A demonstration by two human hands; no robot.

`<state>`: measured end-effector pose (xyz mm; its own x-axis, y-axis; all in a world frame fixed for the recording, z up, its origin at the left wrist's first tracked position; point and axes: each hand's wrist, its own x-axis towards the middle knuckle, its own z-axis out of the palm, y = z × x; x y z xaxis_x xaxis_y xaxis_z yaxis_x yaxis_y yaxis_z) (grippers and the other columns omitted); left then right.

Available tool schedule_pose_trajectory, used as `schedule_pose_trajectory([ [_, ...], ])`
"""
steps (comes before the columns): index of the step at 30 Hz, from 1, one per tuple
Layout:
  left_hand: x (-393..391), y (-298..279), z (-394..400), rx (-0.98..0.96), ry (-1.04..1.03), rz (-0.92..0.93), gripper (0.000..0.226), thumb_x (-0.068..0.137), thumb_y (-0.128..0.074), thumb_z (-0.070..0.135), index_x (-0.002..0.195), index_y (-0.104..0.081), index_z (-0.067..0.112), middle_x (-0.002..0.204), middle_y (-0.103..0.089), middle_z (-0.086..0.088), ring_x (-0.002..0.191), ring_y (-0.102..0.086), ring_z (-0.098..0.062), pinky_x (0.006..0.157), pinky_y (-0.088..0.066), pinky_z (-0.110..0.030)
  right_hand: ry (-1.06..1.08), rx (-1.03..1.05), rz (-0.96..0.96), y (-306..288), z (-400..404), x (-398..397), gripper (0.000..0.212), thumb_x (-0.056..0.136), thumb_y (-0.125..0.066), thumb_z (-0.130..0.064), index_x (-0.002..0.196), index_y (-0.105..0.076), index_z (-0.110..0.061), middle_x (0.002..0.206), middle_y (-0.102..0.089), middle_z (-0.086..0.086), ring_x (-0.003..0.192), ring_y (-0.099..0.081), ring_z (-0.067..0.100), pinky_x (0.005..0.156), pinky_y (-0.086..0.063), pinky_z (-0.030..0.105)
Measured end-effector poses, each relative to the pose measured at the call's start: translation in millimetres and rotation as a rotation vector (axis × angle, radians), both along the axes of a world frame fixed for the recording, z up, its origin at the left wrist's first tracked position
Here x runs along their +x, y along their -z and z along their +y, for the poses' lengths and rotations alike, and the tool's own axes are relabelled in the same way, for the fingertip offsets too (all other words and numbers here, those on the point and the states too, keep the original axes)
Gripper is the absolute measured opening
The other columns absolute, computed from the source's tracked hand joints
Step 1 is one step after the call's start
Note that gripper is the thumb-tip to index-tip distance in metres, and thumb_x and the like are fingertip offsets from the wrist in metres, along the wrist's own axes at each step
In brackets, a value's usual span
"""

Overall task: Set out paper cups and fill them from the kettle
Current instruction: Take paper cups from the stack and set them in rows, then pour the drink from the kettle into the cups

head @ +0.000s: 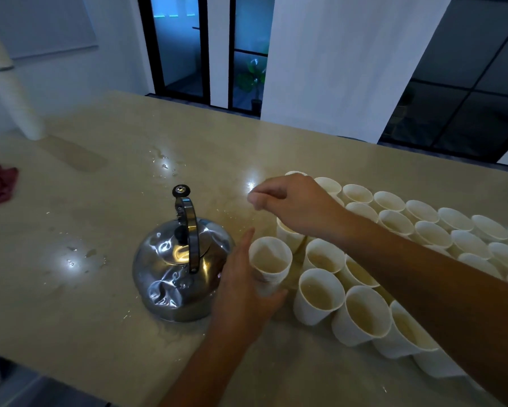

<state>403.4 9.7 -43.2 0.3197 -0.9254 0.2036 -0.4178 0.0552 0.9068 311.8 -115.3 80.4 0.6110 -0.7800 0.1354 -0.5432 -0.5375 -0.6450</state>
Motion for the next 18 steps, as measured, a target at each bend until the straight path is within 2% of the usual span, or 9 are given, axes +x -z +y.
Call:
schedule_pose_trajectory([
  [3, 11, 4, 25, -0.032, -0.031, 0.021, 0.092, 0.07, -0.084, 0.036, 0.139, -0.029, 0.061, 0.143, -0.045, 0.021, 0.133, -0.044, -0.003, 0.107, -0.045, -0.042, -0.021, 0.017, -0.001, -7, 19, 29, 0.036, 0.093, -0.06, -0.05, 0.082, -0.076, -0.019, 0.073, -0.07, -0.006, 0.061, -0.059, 0.002, 0.061, -0.047, 0.024],
  [5, 20, 8, 43, -0.079, -0.104, -0.059, 0.069, 0.073, -0.077, 0.032, 0.133, -0.046, 0.046, 0.13, -0.05, 0.02, 0.123, -0.05, -0.002, 0.099, -0.049, -0.035, -0.026, 0.043, 0.053, -7, 32, 51, 0.052, 0.089, -0.059, -0.06, 0.082, -0.075, -0.011, 0.074, -0.071, 0.003, 0.061, -0.061, 0.012, 0.059, -0.047, 0.03],
  [7, 30, 12, 56, -0.146, -0.181, -0.124, 0.054, 0.073, -0.073, 0.019, 0.117, -0.054, 0.043, 0.116, -0.053, 0.017, 0.108, -0.055, -0.001, 0.089, -0.049, -0.019, 0.005, 0.114, 0.137, -4, 42, 71, 0.064, 0.084, -0.061, -0.067, 0.08, -0.072, -0.004, 0.068, -0.065, 0.007, 0.058, -0.055, 0.015, 0.054, -0.04, 0.028],
  [8, 35, 13, 60, -0.159, -0.219, -0.138, 0.051, 0.074, -0.075, 0.012, 0.11, -0.057, 0.043, 0.11, -0.054, 0.016, 0.1, -0.056, 0.0, 0.083, -0.045, -0.01, 0.022, 0.152, 0.178, -1, 45, 80, 0.062, 0.081, -0.064, -0.067, 0.074, -0.068, -0.006, 0.063, -0.059, 0.004, 0.055, -0.052, 0.014, 0.051, -0.036, 0.026],
  [10, 45, 13, 66, -0.162, -0.281, -0.124, 0.046, 0.075, -0.078, 0.003, 0.103, -0.061, 0.036, 0.104, -0.056, 0.011, 0.092, -0.058, 0.002, 0.074, -0.042, -0.003, 0.045, 0.182, 0.208, 7, 50, 99, 0.048, 0.08, -0.073, -0.057, 0.068, -0.057, -0.013, 0.063, -0.055, -0.001, 0.058, -0.054, 0.014, 0.05, -0.036, 0.027],
  [12, 54, 10, 68, -0.188, -0.329, -0.11, 0.03, 0.077, -0.072, 0.012, 0.098, -0.064, 0.031, 0.098, -0.057, 0.007, 0.089, -0.058, 0.003, 0.073, -0.042, -0.005, 0.092, 0.182, 0.173, 13, 51, 112, 0.032, 0.082, -0.075, -0.036, 0.071, -0.053, -0.015, 0.074, -0.061, 0.004, 0.07, -0.064, 0.022, 0.056, -0.05, 0.031],
  [14, 66, 7, 68, -0.202, -0.371, -0.103, 0.024, 0.075, -0.064, 0.017, 0.096, -0.064, 0.029, 0.095, -0.056, 0.006, 0.086, -0.057, -0.001, 0.073, -0.045, -0.015, 0.125, 0.18, 0.147, 14, 52, 119, 0.024, 0.083, -0.071, -0.024, 0.072, -0.051, -0.014, 0.083, -0.066, 0.01, 0.076, -0.068, 0.031, 0.068, -0.059, 0.039],
  [16, 80, 2, 65, -0.21, -0.414, -0.114, 0.02, 0.076, -0.063, 0.018, 0.095, -0.064, 0.022, 0.095, -0.055, 0.004, 0.085, -0.057, -0.01, 0.072, -0.048, -0.029, 0.124, 0.169, 0.133, 10, 55, 124, 0.024, 0.083, -0.07, -0.022, 0.071, -0.051, -0.013, 0.083, -0.067, 0.011, 0.075, -0.069, 0.032, 0.07, -0.06, 0.04],
  [18, 95, -7, 60, -0.199, -0.444, -0.133, 0.018, 0.081, -0.068, 0.015, 0.098, -0.063, 0.021, 0.1, -0.055, 0.003, 0.089, -0.058, -0.021, 0.072, -0.049, -0.036, 0.129, 0.164, 0.099, 6, 53, 126, 0.02, 0.083, -0.07, -0.022, 0.074, -0.058, -0.008, 0.082, -0.069, 0.011, 0.073, -0.069, 0.03, 0.069, -0.061, 0.041],
])
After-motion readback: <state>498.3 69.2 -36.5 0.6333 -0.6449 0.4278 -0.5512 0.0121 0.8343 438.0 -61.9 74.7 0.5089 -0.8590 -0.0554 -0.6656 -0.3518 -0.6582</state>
